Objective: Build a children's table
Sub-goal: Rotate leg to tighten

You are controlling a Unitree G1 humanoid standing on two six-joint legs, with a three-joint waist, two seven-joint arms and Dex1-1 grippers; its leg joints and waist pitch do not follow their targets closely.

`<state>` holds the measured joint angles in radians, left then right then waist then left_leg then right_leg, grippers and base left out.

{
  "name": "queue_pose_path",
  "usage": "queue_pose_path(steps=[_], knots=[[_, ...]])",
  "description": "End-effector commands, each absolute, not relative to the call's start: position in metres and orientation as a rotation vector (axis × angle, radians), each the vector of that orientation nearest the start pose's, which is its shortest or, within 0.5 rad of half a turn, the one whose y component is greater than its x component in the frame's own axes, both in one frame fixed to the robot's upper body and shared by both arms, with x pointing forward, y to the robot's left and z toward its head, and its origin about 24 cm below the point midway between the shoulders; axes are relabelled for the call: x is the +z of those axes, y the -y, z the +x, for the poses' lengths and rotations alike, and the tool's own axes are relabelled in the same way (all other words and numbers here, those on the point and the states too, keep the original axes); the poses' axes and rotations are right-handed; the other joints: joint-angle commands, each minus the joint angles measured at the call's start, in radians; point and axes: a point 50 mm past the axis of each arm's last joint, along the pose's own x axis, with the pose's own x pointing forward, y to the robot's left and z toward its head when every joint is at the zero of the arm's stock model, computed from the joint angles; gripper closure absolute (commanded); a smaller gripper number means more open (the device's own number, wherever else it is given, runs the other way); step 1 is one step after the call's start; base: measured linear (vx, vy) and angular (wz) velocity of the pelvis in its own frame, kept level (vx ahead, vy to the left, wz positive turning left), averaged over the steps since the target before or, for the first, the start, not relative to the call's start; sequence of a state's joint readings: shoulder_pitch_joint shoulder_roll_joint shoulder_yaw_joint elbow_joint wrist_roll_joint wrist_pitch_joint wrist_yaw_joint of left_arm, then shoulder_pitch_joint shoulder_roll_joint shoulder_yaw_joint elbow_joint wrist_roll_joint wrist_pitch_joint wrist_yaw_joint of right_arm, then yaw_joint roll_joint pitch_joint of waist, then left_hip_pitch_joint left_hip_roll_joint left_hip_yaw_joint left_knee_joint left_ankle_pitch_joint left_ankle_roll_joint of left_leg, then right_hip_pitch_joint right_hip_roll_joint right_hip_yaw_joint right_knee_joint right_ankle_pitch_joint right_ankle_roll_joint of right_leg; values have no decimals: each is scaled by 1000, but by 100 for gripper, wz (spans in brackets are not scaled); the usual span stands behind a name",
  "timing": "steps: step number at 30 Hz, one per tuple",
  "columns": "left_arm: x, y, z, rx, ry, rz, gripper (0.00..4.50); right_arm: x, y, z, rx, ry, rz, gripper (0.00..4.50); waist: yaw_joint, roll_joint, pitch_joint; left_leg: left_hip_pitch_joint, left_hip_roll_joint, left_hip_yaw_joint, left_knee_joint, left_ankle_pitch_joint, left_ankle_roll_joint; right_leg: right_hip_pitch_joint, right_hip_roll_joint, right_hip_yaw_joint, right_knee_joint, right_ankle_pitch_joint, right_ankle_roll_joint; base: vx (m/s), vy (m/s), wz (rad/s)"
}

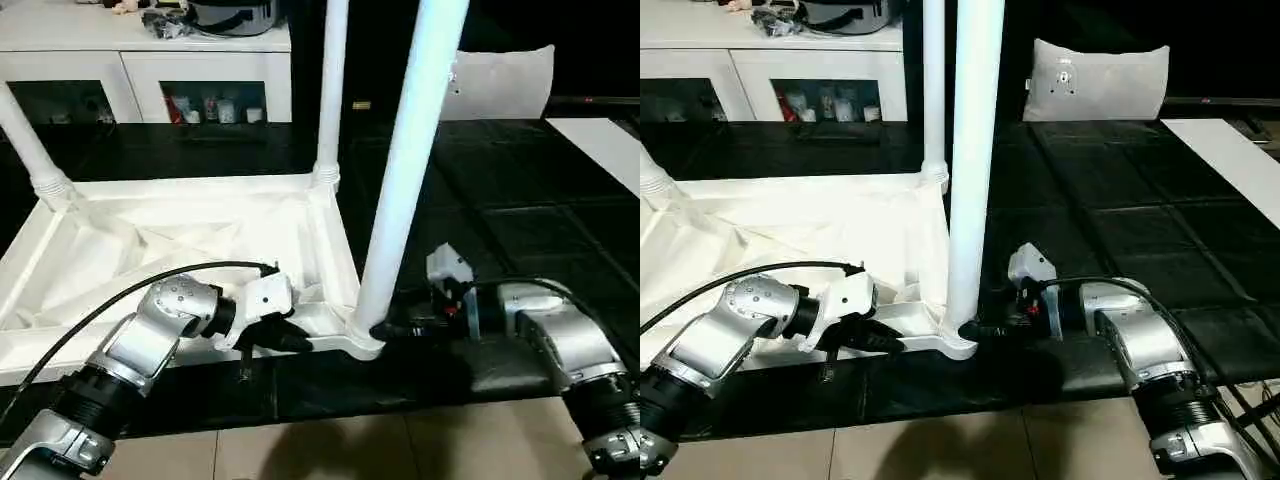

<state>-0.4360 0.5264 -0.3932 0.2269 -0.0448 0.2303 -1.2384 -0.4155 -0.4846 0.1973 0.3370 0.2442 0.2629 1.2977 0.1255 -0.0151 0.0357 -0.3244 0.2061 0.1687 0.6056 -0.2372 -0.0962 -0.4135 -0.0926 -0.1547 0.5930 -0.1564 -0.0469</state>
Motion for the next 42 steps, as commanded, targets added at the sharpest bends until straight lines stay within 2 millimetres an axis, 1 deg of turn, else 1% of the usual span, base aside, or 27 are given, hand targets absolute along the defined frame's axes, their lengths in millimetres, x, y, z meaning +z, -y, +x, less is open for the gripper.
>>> queue_pose_path(steps=[1,3,5,6,8,13,15,17,20,22,23,24,25,26,27,29,30,31,32,33,34,35,36,37,38,39,42], knots=[[56,-132,273,-1515,-490,506,450,60,164,285,1376,-406,-90,185,-3,-1,-58,-16,27,-4,-72,-78,57,68,-65,67,-77,-365,-74,0,0,0],[56,-132,274,-1515,-491,504,450,59,163,286,1379,-406,-77,208,-2,3,-58,-15,27,-4,-72,-79,57,68,-65,67,-75,-353,-82,0,0,0],[55,-132,274,-1515,-493,506,450,58,162,286,1381,-407,-72,221,-2,2,-58,-15,28,-4,-72,-84,54,68,-65,66,-76,-353,-88,0,0,0],[55,-133,274,-1514,-496,507,450,57,160,285,1385,-404,-67,234,-2,-3,-58,-16,27,-4,-72,-85,54,70,-65,66,-76,-355,-86,0,0,0],[55,-133,273,-1510,-496,502,450,57,158,284,1397,-398,-53,249,-1,-2,-57,-16,27,-4,-73,-84,54,69,-65,67,-75,-360,-83,0,0,0],[54,-134,272,-1498,-501,482,450,56,153,280,1418,-396,-28,254,-1,-2,-55,-16,26,-4,-73,-94,52,69,-66,66,-80,-391,-70,0,0,0],[53,-133,271,-1473,-505,461,450,56,151,277,1418,-380,-4,254,0,1,-55,-14,29,-5,-75,-95,52,68,-66,67,-79,-385,-71,0,0,0],[53,-130,273,-1418,-496,431,450,56,148,276,1390,-366,23,254,-2,-1,-55,-14,29,-6,-75,-98,49,68,-66,66,-79,-379,-74,0,0,0],[54,-121,275,-1342,-477,360,450,52,141,279,1287,-372,18,254,-6,-1,-49,-12,26,-4,-77,-121,36,66,-65,63,-89,-436,-56,0,0,0],[55,-119,276,-1323,-469,347,450,51,139,281,1253,-372,14,254,-13,0,-44,-5,17,-4,-75,-168,28,63,-65,54,-109,-533,-17,0,0,0],[56,-114,277,-1295,-458,317,450,51,135,286,1180,-364,12,255,-17,4,-45,-2,15,-6,-74,-175,23,63,-65,52,-113,-559,0,0,0,0],[59,-104,280,-1247,-430,271,450,50,129,300,1013,-353,5,255,-25,3,-45,-6,15,-7,-75,-180,18,63,-63,47,-116,-562,9,0,0,0],[59,-104,280,-1247,-430,271,450,50,129,300,1013,-353,5,256,-28,6,-47,-5,15,-9,-74,-177,9,63,-63,45,-114,-556,9,0,0,0],[61,-97,281,-1223,-409,244,450,49,127,309,895,-359,15,257,-38,12,-48,-11,12,-13,-76,-179,6,69,-63,41,-115,-547,15,0,0,0],[62,-94,282,-1203,-401,234,450,49,126,313,849,-364,27,257,-47,16,-50,-14,14,-14,-77,-179,4,72,-62,41,-111,-529,8,0,0,0],[63,-83,293,-1077,-379,198,450,51,121,326,703,-368,61,258,-68,16,-55,-16,15,-16,-77,-159,12,75,-60,42,-107,-455,-15,0,0,0],[64,-80,299,-1013,-377,184,450,52,120,328,671,-363,59,258,-75,12,-55,-16,15,-12,-75,-140,22,71,-58,47,-106,-424,-33,0,0,0],[64,-79,300,-999,-377,180,450,52,119,329,664,-362,58,258,-76,13,-57,-13,15,-11,-74,-128,22,70,-58,49,-103,-407,-43,0,0,0],[65,-77,307,-919,-376,174,450,52,117,330,628,-356,56,258,-73,13,-61,-12,18,-10,-73,-93,30,71,-60,56,-92,-348,-69,0,0,0],[66,-75,313,-857,-371,181,450,52,116,331,596,-351,60,258,-70,8,-62,-16,21,-10,-73,-62,43,72,-61,60,-83,-302,-92,0,0,0],[67,-74,315,-835,-368,183,450,52,116,332,587,-345,77,223,-67,8,-64,-17,20,-10,-71,-44,48,73,-61,61,-78,-276,-100,54,-7,2],[67,-74,315,-835,-368,183,450,52,116,332,587,-345,77,223,-59,7,-71,-20,19,-9,-68,5,63,78,-62,65,-65,-205,-120,54,-7,2],[68,-71,316,-827,-364,183,450,52,115,332,579,-331,96,203,-53,8,-74,-25,17,-9,-63,63,83,79,-62,68,-51,-113,-145,0,0,0],[68,-71,315,-828,-363,184,450,53,115,332,577,-330,97,186,-50,7,-76,-26,16,-8,-59,87,96,78,-62,69,-45,-74,-157,0,0,0],[70,-70,314,-835,-359,187,450,54,115,332,568,-327,100,186,-50,6,-76,-32,14,-8,-55,127,121,79,-61,70,-36,-7,-179,0,0,0],[69,-71,313,-840,-361,191,450,54,116,332,566,-327,99,179,-47,5,-72,-32,13,-6,-54,127,138,76,-61,71,-36,0,-190,0,0,0],[67,-72,311,-857,-367,203,450,54,119,331,571,-324,87,146,-42,8,-68,-30,17,-4,-58,77,137,78,-64,68,-46,-87,-177,0,0,0]])
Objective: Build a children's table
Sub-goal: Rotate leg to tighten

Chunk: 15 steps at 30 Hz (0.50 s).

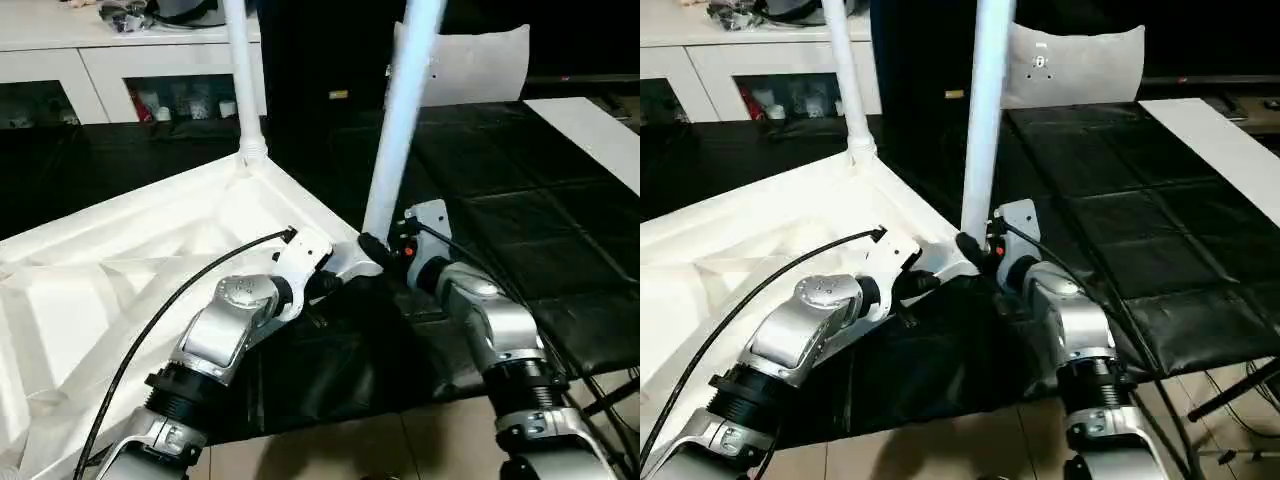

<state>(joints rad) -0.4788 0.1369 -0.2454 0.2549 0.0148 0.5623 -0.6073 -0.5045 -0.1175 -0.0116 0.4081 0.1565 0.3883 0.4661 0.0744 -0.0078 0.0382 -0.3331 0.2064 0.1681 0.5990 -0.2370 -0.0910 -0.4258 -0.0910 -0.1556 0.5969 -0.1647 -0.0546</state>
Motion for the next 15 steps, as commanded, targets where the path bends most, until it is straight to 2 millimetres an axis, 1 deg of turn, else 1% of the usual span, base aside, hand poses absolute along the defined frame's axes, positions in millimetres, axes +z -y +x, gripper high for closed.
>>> queue_pose_path(steps=[1,2,3,4,5,6,7,8,9,10,11,12,13,15], knots=[[66,-72,310,-860,-370,206,450,54,121,331,573,-325,82,140,10,1,-69,-20,17,-3,-52,53,119,90,-64,68,-55,-121,-155,0,0,0],[66,-72,310,-863,-372,210,450,54,123,330,576,-323,75,128,10,1,-67,-18,19,-3,-55,35,107,88,-64,68,-59,-152,-143,0,0,0],[65,-72,309,-866,-371,211,450,54,125,330,579,-321,71,128,12,1,-67,-17,19,-3,-56,21,97,88,-63,68,-62,-173,-132,0,0,0],[65,-74,309,-876,-368,219,450,54,129,329,588,-319,63,128,12,1,-67,-17,20,-3,-56,18,93,88,-63,68,-63,-179,-129,0,0,0],[65,-75,308,-885,-365,224,450,55,131,329,595,-318,55,114,14,2,-66,-16,21,-3,-57,7,88,87,-63,68,-64,-190,-122,0,0,0],[65,-79,307,-917,-357,245,450,55,141,327,626,-316,20,105,17,1,-65,-16,20,-3,-57,-2,86,87,-62,68,-66,-198,-114,0,0,0],[64,-80,306,-924,-356,253,450,55,144,327,631,-318,15,98,19,-2,-66,-16,20,-3,-57,-1,84,88,-63,68,-65,-197,-112,0,0,0],[62,-87,305,-958,-353,296,450,55,154,325,659,-331,-8,92,23,-1,-66,-16,19,-4,-57,-3,86,88,-63,68,-65,-199,-109,0,0,0],[62,-87,304,-962,-353,302,450,55,155,325,663,-333,-11,83,24,-2,-66,-17,19,-3,-57,-3,87,89,-62,70,-64,-197,-105,0,0,0],[61,-91,303,-970,-363,309,450,56,160,324,678,-332,-24,83,23,-3,-65,-19,18,-3,-57,-6,88,89,-62,69,-64,-198,-105,0,0,0],[60,-95,303,-982,-368,318,450,57,165,324,696,-333,-40,61,22,-1,-64,-19,17,-3,-57,-12,86,89,-63,68,-66,-212,-100,0,0,0],[60,-98,301,-1003,-369,326,450,59,170,323,721,-330,-66,54,22,-2,-64,-17,17,-1,-57,-16,83,88,-62,68,-70,-226,-96,0,0,0],[59,-101,300,-1026,-372,331,450,60,174,322,749,-323,-95,50,23,2,-64,-17,17,-2,-56,-21,82,87,-62,67,-70,-233,-96,0,0,0],[59,-106,298,-1066,-378,349,450,62,178,320,803,-314,-122,44,24,1,-65,-17,18,-2,-57,-24,83,87,-63,67,-69,-232,-101,0,0,0]])
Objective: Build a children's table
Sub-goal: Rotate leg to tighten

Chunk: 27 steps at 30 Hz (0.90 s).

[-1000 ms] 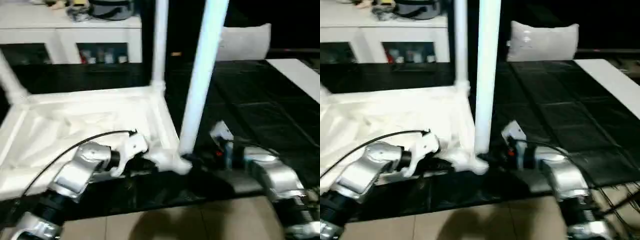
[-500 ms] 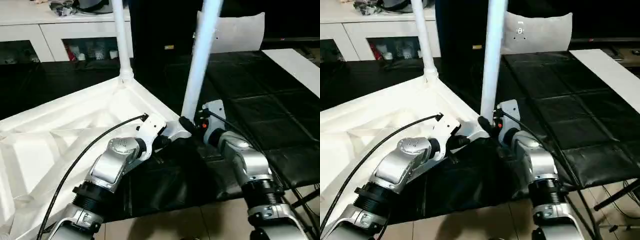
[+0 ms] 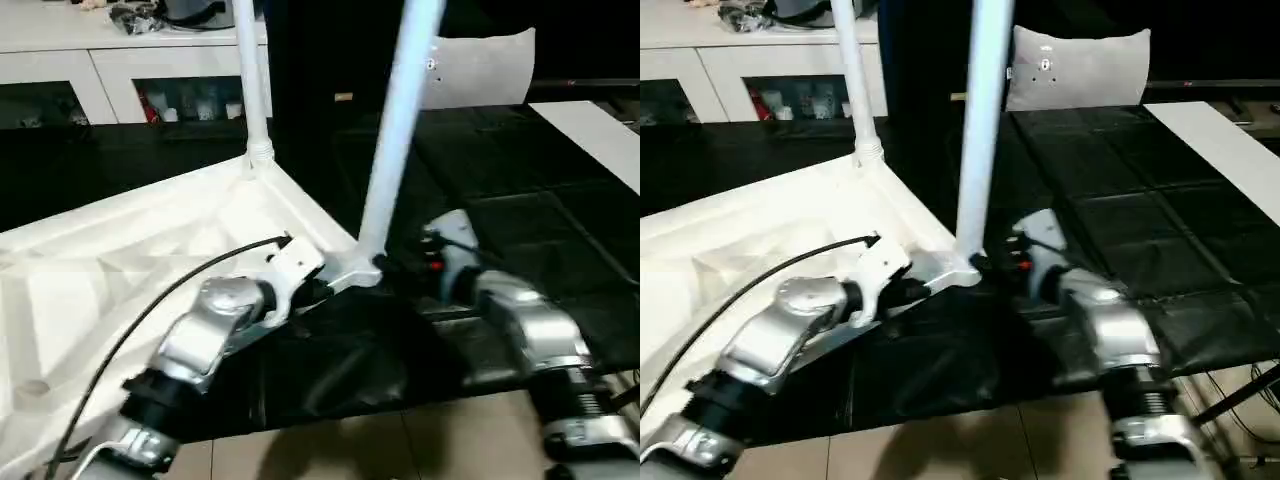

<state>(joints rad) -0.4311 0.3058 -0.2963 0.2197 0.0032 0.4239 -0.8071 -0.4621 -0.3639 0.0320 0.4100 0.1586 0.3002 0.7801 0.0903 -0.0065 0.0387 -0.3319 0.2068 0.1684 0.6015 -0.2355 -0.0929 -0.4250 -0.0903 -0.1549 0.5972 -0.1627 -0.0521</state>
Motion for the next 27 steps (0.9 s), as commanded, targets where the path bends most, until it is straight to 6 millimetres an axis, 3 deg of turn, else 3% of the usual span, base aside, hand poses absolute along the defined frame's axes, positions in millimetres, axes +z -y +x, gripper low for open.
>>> queue_pose_path(steps=[1,3,9,10,13,14,18,27], knots=[[59,-109,296,-1096,-385,362,450,64,180,317,854,-307,-134,26,8,0,-65,-19,17,-2,-58,-36,91,86,-63,66,-69,-233,-109,0,0,0],[59,-113,294,-1133,-392,382,450,66,182,314,909,-304,-137,7,9,0,-65,-18,19,-3,-58,-34,98,85,-62,67,-68,-225,-116,0,0,0],[58,-133,282,-1334,-450,492,450,68,178,300,1178,-297,-188,7,21,1,-63,-14,25,-4,-61,-39,108,82,-63,68,-62,-218,-138,0,0,0],[59,-135,280,-1369,-449,505,450,68,176,299,1207,-290,-182,35,25,-3,-63,-13,27,-3,-60,-43,104,81,-64,68,-63,-226,-138,0,0,0],[60,-135,277,-1405,-457,509,450,68,175,299,1219,-283,-165,56,31,2,-60,-8,31,-3,-64,-60,86,78,-67,69,-65,-254,-138,0,0,0],[60,-135,275,-1441,-467,515,450,67,173,298,1245,-281,-140,71,35,-3,-60,-5,32,-2,-66,-68,77,78,-68,70,-66,-266,-136,0,0,0],[61,-135,273,-1468,-472,521,450,67,171,296,1274,-282,-121,100,39,-2,-62,-8,31,-3,-65,-63,71,81,-67,72,-61,-241,-139,0,0,0],[59,-129,269,-1535,-477,522,450,60,160,290,1371,-310,-40,177,51,-4,-61,-9,28,-3,-66,-64,60,81,-68,71,-68,-292,-107,0,0,0]])
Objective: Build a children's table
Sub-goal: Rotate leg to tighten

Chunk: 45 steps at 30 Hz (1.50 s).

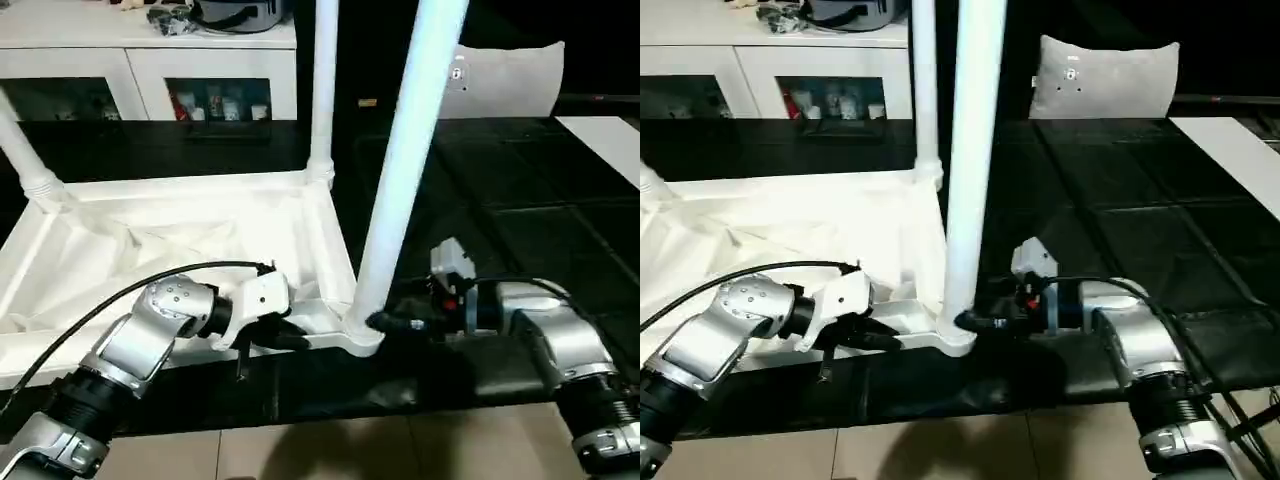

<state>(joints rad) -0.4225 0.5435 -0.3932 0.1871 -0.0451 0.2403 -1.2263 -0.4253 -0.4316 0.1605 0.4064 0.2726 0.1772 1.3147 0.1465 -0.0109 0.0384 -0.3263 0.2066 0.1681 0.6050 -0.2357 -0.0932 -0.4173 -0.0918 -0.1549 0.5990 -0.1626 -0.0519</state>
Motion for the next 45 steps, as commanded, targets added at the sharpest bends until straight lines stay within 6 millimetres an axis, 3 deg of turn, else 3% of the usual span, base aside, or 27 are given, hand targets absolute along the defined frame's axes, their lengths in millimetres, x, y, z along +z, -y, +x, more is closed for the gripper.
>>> queue_pose_path(steps=[1,8,15,18,20,22,24,25,28,29,31,32,34,36,39,43,45], knots=[[59,-129,268,-1537,-479,523,450,60,160,290,1376,-312,-35,187,-4,1,-62,-14,29,-3,-69,-63,58,74,-66,71,-69,-291,-107,0,0,0],[57,-131,267,-1543,-491,526,450,56,154,287,1409,-331,-2,249,-4,0,-61,-16,28,-4,-70,-62,52,74,-66,70,-70,-301,-94,0,0,0],[55,-126,267,-1492,-484,465,450,55,147,280,1416,-316,59,258,-5,0,-62,-16,29,-4,-70,-57,50,75,-67,71,-70,-289,-94,0,0,0],[55,-120,276,-1377,-468,407,450,53,141,287,1304,-324,67,258,-6,-1,-60,-14,27,-4,-72,-70,46,73,-65,69,-74,-318,-87,0,0,0],[55,-114,283,-1278,-455,362,450,51,137,295,1184,-334,59,258,-14,-2,-50,-8,18,0,-71,-117,23,70,-64,61,-97,-441,-44,0,0,0],[57,-109,290,-1179,-444,304,450,50,132,304,1057,-341,72,258,-21,3,-47,-1,12,-1,-71,-149,9,66,-65,51,-116,-539,0,0,0,0],[58,-102,298,-1076,-442,261,450,48,126,315,900,-362,76,259,-33,3,-53,-8,10,-7,-73,-142,7,75,-64,47,-115,-525,20,0,0,0],[58,-100,303,-1014,-437,255,450,47,124,321,814,-371,84,259,-50,4,-54,-10,11,-9,-73,-138,5,73,-60,46,-114,-493,15,0,0,0],[58,-92,314,-878,-423,250,450,48,124,333,632,-343,43,259,-63,4,-59,-13,8,-9,-71,-121,12,74,-60,46,-112,-458,8,0,0,0],[59,-88,316,-845,-409,219,450,48,124,334,611,-325,63,224,-65,9,-61,-12,7,-7,-70,-108,16,75,-60,49,-110,-429,-3,0,0,0],[60,-84,317,-839,-396,204,450,49,124,335,591,-307,87,203,-60,6,-65,-11,12,-6,-71,-77,34,75,-61,55,-99,-362,-35,0,0,0],[60,-81,316,-852,-392,215,450,50,124,335,583,-297,105,187,-58,6,-68,-18,15,-9,-71,-38,48,81,-61,59,-85,-295,-57,0,0,0],[60,-80,314,-884,-392,250,450,51,124,333,595,-291,112,179,-53,10,-74,-19,18,-9,-65,36,73,81,-61,66,-60,-145,-113,28,-4,0],[60,-83,312,-901,-391,273,450,52,124,331,623,-284,102,155,-50,8,-73,-22,17,-8,-62,57,90,81,-61,68,-51,-92,-138,0,0,0],[60,-84,312,-909,-389,285,450,53,124,330,632,-283,93,141,-50,10,-72,-24,18,-6,-61,59,105,81,-62,68,-52,-90,-153,0,0,0],[60,-87,310,-932,-385,291,450,55,130,328,690,-272,44,97,-51,5,-67,-22,19,-4,-65,-4,82,81,-63,66,-67,-197,-123,0,0,0],[60,-91,309,-967,-392,315,450,57,137,327,724,-277,26,87,-50,4,-66,-22,20,-4,-66,-7,81,80,-63,68,-68,-203,-119,0,0,0]])
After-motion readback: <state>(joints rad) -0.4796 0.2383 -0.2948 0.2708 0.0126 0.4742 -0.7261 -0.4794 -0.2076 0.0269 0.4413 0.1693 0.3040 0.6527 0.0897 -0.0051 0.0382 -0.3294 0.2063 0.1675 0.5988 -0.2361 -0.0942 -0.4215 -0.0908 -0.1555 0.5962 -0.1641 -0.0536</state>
